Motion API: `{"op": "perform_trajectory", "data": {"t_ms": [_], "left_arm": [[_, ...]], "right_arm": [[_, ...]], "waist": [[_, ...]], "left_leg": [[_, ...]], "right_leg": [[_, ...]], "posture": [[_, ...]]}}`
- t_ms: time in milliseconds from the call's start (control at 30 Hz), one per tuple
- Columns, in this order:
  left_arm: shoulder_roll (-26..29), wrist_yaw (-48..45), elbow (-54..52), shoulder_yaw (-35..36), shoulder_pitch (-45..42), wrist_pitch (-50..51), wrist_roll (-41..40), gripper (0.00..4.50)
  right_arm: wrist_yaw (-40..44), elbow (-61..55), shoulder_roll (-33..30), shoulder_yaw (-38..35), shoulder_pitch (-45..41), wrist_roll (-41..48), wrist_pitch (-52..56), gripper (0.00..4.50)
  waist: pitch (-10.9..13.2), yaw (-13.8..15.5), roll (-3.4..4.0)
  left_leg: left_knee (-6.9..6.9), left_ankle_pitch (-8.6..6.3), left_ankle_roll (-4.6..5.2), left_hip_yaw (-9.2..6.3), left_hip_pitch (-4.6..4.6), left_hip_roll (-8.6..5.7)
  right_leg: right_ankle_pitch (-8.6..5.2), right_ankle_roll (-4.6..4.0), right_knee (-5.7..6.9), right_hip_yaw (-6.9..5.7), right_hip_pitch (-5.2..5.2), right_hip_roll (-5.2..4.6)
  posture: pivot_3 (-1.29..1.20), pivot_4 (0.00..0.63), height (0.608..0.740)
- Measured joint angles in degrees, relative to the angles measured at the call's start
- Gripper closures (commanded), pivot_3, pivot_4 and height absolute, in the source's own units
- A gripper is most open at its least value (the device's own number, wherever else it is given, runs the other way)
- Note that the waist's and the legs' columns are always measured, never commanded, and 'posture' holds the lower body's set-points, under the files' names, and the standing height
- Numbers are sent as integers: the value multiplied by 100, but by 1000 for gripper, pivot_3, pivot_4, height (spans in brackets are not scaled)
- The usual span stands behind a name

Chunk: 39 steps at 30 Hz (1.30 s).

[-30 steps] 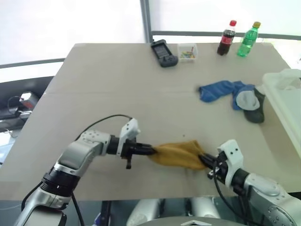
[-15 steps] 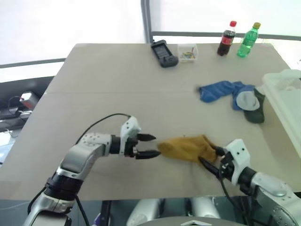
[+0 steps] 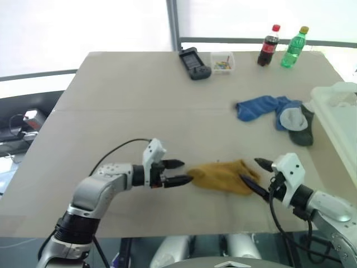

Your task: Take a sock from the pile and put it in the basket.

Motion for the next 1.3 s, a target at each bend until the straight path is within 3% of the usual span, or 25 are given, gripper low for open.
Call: {"op": "perform_trajectory", "data": {"t_ms": [167, 467, 667, 700, 900, 1133, 1300], "left_arm": [[-66, 152, -69, 9, 1, 131, -69, 368], [-221, 523, -232, 119, 3, 661, -310, 368], [-603, 819, -132, 101, -200, 1119, -423, 368], [-745, 858, 10, 94, -283, 1271, -535, 368], [-851, 650, 305, -80, -515, 1383, -625, 368], [-1092, 413, 389, 328, -740, 2515, -1878, 368], [-1041, 409, 396, 429, -801, 3005, -2308, 368]], "right_arm": [[478, 482, -3, 240, -120, -110, -533, 4392], [979, 1818, -117, 792, -415, -802, -1440, 4392], [1030, 2230, -74, 913, -604, -1015, -1826, 4392], [1031, 2291, -54, 934, -622, -1038, -1858, 4392], [1042, 2337, -33, 935, -642, -1061, -1872, 4392], [1032, 2319, 30, 944, -651, -1061, -1829, 4392], [1016, 2308, 72, 944, -665, -1062, -1770, 4392]], "waist": [[0, 8, 0], [-7, 8, -1], [-50, 21, -12], [-50, 24, -12], [-51, 27, -11], [-50, 11, -12], [-50, 5, -12]], "left_leg": [[1, 0, 0, 0, -1, 0], [3, 0, 0, 0, 7, -1], [8, 0, 0, 0, 24, -1], [2, -2, 0, 0, 66, -1], [-4, -4, 1, -1, 95, -1], [-4, -3, 1, -5, 92, 0], [-4, -3, 0, -3, 93, 0]], "right_leg": [[0, 0, -2, -1, 1, -1], [0, 0, 0, 0, 7, 0], [1, 2, 2, -1, 27, 0], [0, 3, -2, 0, 65, 0], [-1, 5, -6, 0, 94, 0], [-1, 4, -3, -1, 87, 1], [-1, 4, -4, 1, 87, 2]], "posture": [[0, 150, 740], [0, 150, 740], [0, 150, 740], [0, 150, 740], [0, 150, 740], [0, 150, 740], [0, 150, 740]]}}
